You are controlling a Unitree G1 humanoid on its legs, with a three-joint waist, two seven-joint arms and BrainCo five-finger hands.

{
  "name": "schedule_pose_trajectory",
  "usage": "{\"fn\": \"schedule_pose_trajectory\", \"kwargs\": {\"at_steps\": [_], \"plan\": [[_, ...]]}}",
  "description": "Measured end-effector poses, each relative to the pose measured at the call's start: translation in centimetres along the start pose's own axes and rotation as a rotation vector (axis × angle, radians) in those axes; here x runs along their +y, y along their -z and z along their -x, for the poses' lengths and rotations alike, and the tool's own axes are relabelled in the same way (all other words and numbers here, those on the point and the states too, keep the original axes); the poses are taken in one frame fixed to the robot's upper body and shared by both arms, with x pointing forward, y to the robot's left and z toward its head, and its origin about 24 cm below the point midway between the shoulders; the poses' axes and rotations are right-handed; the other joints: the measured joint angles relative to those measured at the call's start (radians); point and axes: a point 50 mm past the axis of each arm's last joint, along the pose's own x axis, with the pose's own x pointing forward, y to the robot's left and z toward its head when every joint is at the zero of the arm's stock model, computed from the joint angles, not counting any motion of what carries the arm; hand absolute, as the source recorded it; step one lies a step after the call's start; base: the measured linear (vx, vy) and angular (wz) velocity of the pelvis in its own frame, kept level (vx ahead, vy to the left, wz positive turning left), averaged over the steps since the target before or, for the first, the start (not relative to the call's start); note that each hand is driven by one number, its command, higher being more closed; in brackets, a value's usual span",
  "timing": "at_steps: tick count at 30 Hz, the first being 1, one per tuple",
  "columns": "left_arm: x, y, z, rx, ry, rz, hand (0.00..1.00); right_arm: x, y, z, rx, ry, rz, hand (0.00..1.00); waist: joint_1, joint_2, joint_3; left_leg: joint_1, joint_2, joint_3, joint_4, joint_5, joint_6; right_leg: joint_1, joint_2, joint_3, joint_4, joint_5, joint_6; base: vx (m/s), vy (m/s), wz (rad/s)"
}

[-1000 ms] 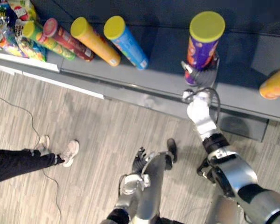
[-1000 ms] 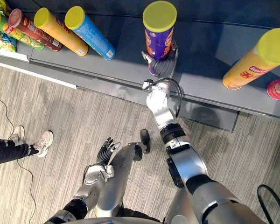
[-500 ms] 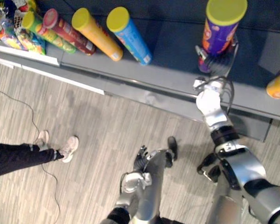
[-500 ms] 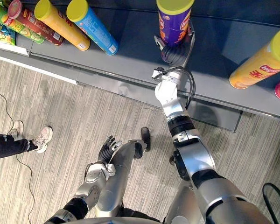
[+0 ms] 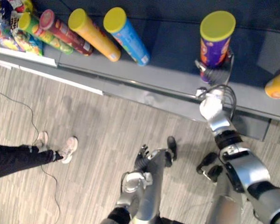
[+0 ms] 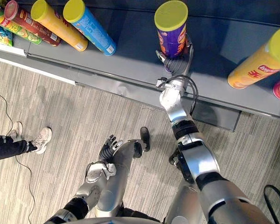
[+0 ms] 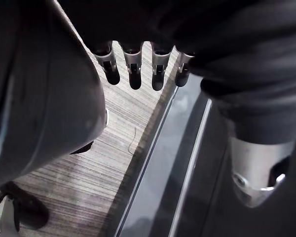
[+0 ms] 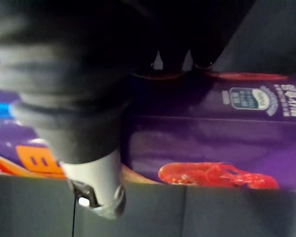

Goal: Put the gum and the chips on the shelf.

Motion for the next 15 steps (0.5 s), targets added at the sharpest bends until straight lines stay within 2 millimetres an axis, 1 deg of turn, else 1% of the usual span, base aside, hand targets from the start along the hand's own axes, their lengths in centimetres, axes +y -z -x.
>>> {"fn": "schedule_pose_trajectory", "kwargs": {"at_steps": [9, 10, 12, 15], "plan": [[-0.1, -0.1, -0.3, -0.003, 0.004, -0.013, 0.00, -0.1, 0.3, 0.4, -0.016, -0.017, -0.007, 1.00, 0.007, 0.000, 0.000, -0.001, 0.006, 0.000, -0.001, -0.001, -0.002, -0.001, 0.008, 0.000, -0.006, 0.000, 0.000, 0.01, -0.037, -0.02], [-0.1, -0.2, -0.4, -0.004, 0.005, -0.015, 0.00, -0.2, 0.4, 0.4, -0.015, -0.018, -0.001, 0.00, 0.009, 0.000, 0.000, -0.001, 0.006, 0.000, -0.001, -0.001, -0.002, -0.001, 0.008, 0.000, -0.006, 0.000, 0.000, 0.02, -0.032, 0.00], [-0.2, -0.2, -0.4, -0.002, 0.006, -0.016, 0.00, -0.3, 0.9, 0.5, -0.001, -0.020, 0.014, 0.00, 0.016, 0.000, 0.000, -0.001, 0.007, 0.000, -0.002, -0.001, -0.002, -0.001, 0.009, 0.000, -0.007, 0.000, 0.000, 0.01, -0.032, 0.00], [-0.5, -0.4, -0.7, -0.004, 0.011, -0.016, 0.00, -1.2, 2.7, 1.0, 0.066, -0.022, 0.086, 0.00, 0.034, 0.000, 0.000, -0.005, 0.007, -0.002, -0.002, -0.001, -0.002, -0.002, 0.010, -0.002, -0.010, 0.000, 0.000, 0.01, -0.034, 0.02]]}}
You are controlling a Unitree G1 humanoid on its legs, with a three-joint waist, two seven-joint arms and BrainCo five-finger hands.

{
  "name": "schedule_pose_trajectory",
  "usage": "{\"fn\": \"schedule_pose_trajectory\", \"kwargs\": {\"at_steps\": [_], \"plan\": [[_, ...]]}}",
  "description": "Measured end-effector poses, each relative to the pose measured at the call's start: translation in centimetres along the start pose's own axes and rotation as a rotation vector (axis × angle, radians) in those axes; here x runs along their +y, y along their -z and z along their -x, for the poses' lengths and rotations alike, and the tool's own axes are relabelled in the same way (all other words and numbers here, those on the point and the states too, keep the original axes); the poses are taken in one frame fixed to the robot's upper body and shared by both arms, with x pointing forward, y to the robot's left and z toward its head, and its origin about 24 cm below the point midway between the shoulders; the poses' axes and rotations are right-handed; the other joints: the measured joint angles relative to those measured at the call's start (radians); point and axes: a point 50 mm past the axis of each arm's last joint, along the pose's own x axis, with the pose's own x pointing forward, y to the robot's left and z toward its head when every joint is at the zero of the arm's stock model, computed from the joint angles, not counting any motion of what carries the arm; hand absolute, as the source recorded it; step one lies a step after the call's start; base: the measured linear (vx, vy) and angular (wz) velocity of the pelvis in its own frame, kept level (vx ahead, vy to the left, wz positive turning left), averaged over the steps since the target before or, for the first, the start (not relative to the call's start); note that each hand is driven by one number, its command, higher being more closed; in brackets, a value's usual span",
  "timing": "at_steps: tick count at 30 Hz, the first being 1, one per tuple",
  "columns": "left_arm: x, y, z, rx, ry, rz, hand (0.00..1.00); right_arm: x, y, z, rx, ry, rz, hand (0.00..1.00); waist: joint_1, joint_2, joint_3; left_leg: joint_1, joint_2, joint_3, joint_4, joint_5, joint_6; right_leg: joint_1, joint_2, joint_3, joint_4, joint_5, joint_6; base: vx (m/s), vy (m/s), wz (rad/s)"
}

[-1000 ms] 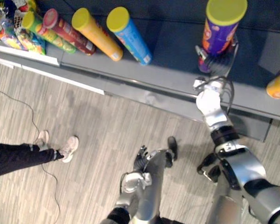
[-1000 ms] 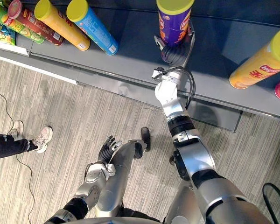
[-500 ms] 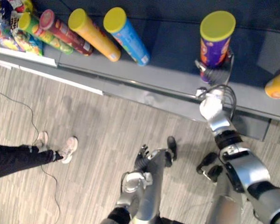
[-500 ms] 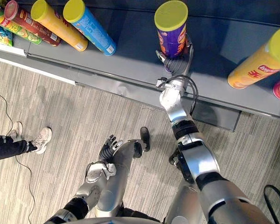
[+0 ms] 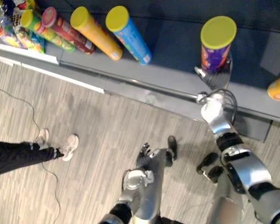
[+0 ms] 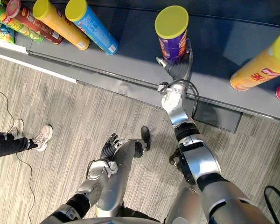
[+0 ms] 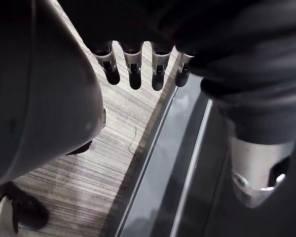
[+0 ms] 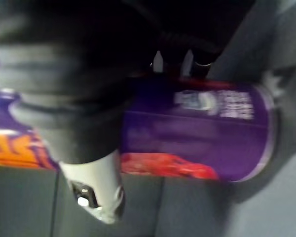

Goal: Put the gum and the chips on the shelf.

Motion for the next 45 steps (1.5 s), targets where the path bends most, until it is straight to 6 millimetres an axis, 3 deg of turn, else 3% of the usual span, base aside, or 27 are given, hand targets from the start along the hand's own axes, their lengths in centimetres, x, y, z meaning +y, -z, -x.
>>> {"fn": "schedule_pose_trajectory", "kwargs": {"at_steps": [10, 15, 21, 26, 27, 29, 34, 36, 38, 41, 44, 45], "plan": [[0.0, -0.1, 0.0, -0.012, -0.002, 0.007, 0.00, -0.1, 0.2, 0.1, 0.008, -0.015, 0.006, 0.00, -0.002, 0.000, 0.000, -0.001, 0.006, -0.002, 0.011, -0.004, 0.001, 0.004, 0.006, 0.000, -0.002, 0.000, 0.000, 0.01, -0.008, -0.01], [0.5, 0.2, 0.1, 0.001, -0.025, 0.017, 0.00, -0.1, 1.6, 1.3, 0.059, -0.043, 0.023, 0.00, -0.015, 0.000, 0.000, 0.040, 0.017, 0.016, 0.020, -0.020, 0.000, 0.034, 0.016, 0.021, -0.004, 0.000, 0.000, 0.00, -0.017, -0.12], [2.5, 1.7, 0.7, 0.058, -0.102, 0.045, 0.00, -0.5, 4.6, 4.3, 0.159, -0.130, 0.073, 0.00, -0.059, -0.002, 0.001, 0.136, 0.040, 0.043, 0.004, -0.030, -0.007, 0.120, 0.049, 0.042, -0.050, 0.009, 0.013, 0.01, -0.018, -0.17], [4.8, 3.6, 1.5, 0.163, -0.087, 0.029, 0.00, -1.5, 7.3, 7.0, 0.258, -0.217, 0.105, 0.00, -0.113, -0.007, 0.004, 0.255, 0.042, 0.080, -0.080, -0.018, -0.018, 0.216, 0.085, 0.067, -0.145, 0.046, 0.027, 0.04, -0.003, -0.23], [5.7, 4.2, 1.9, 0.193, -0.090, 0.026, 0.00, -1.6, 7.7, 7.7, 0.270, -0.247, 0.102, 0.00, -0.128, -0.017, 0.008, 0.288, 0.037, 0.094, -0.115, -0.006, -0.020, 0.238, 0.090, 0.073, -0.171, 0.054, 0.036, 0.08, 0.014, -0.18], [7.0, 5.0, 2.6, 0.237, -0.111, 0.025, 0.00, -1.9, 8.5, 9.1, 0.304, -0.290, 0.107, 0.00, -0.155, -0.041, 0.013, 0.342, 0.023, 0.104, -0.175, 0.014, -0.024, 0.282, 0.098, 0.077, -0.218, 0.071, 0.036, 0.10, 0.005, -0.10], [9.7, 6.1, 4.4, 0.279, -0.196, 0.048, 0.00, -3.3, 10.5, 14.2, 0.430, -0.375, 0.107, 0.00, -0.188, -0.124, 0.011, 0.470, 0.006, 0.124, -0.282, 0.039, -0.044, 0.393, 0.121, 0.082, -0.313, 0.090, 0.048, 0.12, -0.003, -0.05], [10.7, 6.7, 5.3, 0.293, -0.228, 0.057, 0.00, -4.3, 11.1, 17.5, 0.502, -0.413, 0.095, 0.00, -0.212, -0.161, -0.005, 0.527, -0.005, 0.138, -0.329, 0.045, -0.047, 0.441, 0.127, 0.087, -0.356, 0.102, 0.061, 0.13, 0.038, -0.15], [11.5, 7.7, 6.6, 0.335, -0.263, 0.068, 0.00, -5.8, 11.9, 21.6, 0.604, -0.476, 0.101, 0.00, -0.226, -0.197, -0.060, 0.586, -0.021, 0.172, -0.404, 0.061, -0.052, 0.476, 0.135, 0.111, -0.403, 0.117, 0.074, 0.15, 0.045, -0.30], [12.5, 9.2, 8.5, 0.400, -0.305, 0.075, 0.00, -7.9, 12.4, 27.0, 0.765, -0.579, 0.101, 0.00, -0.263, -0.225, -0.133, 0.675, -0.040, 0.209, -0.500, 0.079, -0.059, 0.540, 0.151, 0.134, -0.483, 0.145, 0.091, 0.16, 0.062, -0.30], [12.7, 10.2, 9.2, 0.461, -0.316, 0.073, 0.00, -9.6, 12.6, 31.4, 0.940, -0.645, 0.087, 0.00, -0.273, -0.237, -0.188, 0.741, -0.057, 0.230, -0.563, 0.091, -0.061, 0.587, 0.153, 0.142, -0.517, 0.150, 0.096, 0.10, 0.058, -0.16], [12.7, 10.2, 9.2, 0.461, -0.316, 0.073, 0.00, -9.6, 12.6, 31.4, 0.940, -0.645, 0.087, 0.00, -0.273, -0.237, -0.188, 0.741, -0.057, 0.230, -0.563, 0.091, -0.061, 0.587, 0.153, 0.142, -0.517, 0.150, 0.096, 0.07, 0.035, -0.01]]}}
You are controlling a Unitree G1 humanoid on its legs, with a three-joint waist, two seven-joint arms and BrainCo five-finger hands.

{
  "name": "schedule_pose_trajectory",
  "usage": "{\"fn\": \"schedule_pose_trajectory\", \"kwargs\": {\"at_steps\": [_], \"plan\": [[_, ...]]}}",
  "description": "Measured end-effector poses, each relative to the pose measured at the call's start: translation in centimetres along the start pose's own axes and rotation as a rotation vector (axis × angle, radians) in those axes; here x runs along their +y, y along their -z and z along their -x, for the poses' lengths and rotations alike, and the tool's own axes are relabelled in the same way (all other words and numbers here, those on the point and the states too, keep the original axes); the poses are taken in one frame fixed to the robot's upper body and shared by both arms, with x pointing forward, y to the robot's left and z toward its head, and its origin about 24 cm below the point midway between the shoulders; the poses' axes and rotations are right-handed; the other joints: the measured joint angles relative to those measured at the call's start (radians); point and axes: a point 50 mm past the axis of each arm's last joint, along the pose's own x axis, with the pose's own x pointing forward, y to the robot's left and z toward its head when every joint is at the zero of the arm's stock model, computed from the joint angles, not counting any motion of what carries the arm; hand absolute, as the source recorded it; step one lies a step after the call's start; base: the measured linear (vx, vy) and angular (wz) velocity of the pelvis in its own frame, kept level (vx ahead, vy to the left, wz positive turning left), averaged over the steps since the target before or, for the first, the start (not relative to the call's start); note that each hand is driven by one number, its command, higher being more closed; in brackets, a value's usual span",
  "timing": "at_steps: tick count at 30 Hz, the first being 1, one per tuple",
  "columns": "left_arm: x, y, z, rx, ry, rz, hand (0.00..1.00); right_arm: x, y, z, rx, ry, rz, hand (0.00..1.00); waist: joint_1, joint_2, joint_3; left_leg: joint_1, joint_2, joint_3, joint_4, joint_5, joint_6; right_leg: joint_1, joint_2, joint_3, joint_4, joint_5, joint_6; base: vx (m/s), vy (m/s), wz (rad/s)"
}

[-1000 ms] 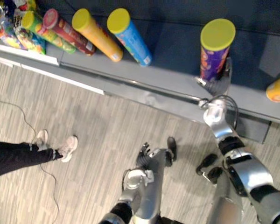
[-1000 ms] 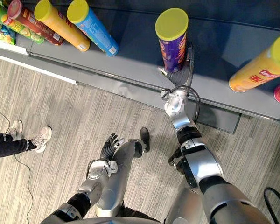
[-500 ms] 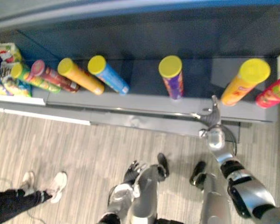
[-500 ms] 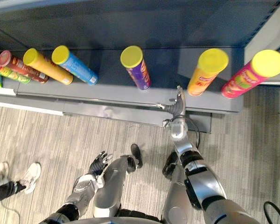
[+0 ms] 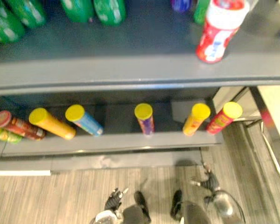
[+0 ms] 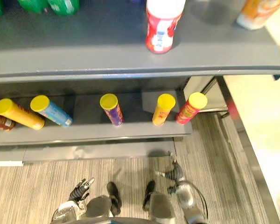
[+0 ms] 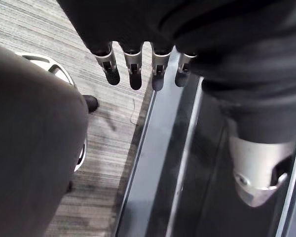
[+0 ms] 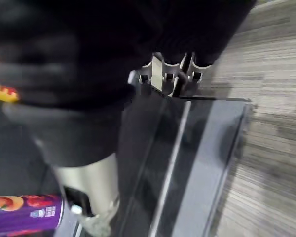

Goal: Put the gum and the chips on the shelf.

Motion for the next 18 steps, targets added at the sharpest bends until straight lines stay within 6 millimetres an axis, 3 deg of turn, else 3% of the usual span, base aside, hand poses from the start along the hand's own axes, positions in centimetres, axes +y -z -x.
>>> {"fn": "schedule_pose_trajectory", "kwargs": {"at_steps": [1, 4, 12, 18], "plan": [[0.5, 0.9, 0.3, 0.035, -0.011, 0.013, 0.00, 1.0, 1.8, 1.3, 0.090, -0.051, -0.038, 0.00, -0.011, -0.008, -0.036, 0.024, -0.007, 0.002, -0.031, 0.008, -0.004, 0.019, 0.003, 0.000, -0.018, 0.002, 0.004, 0.05, 0.021, 0.01], [1.0, 1.6, 0.6, 0.056, -0.015, 0.033, 0.00, 2.0, 3.1, 2.1, 0.172, -0.084, -0.109, 0.00, -0.021, -0.013, -0.064, 0.064, -0.014, 0.011, -0.067, 0.017, -0.009, 0.048, 0.007, 0.005, -0.037, 0.009, 0.005, 0.04, 0.017, -0.08], [2.0, 3.6, 1.3, 0.116, -0.085, 0.215, 0.00, 1.2, 6.7, 3.1, 0.394, 0.060, -0.322, 0.00, -0.029, -0.019, -0.111, 0.121, -0.032, 0.026, -0.117, 0.027, -0.010, 0.114, 0.012, 0.007, -0.119, 0.044, 0.015, -0.02, 0.020, -0.02], [2.8, 5.2, 1.9, 0.192, -0.157, 0.386, 0.00, 0.9, 10.2, 5.6, 0.618, 0.171, -0.484, 0.00, -0.037, -0.015, -0.130, 0.134, -0.039, 0.000, -0.119, 0.026, -0.010, 0.156, 0.009, -0.020, -0.154, 0.051, 0.020, 0.01, 0.003, 0.14]]}}
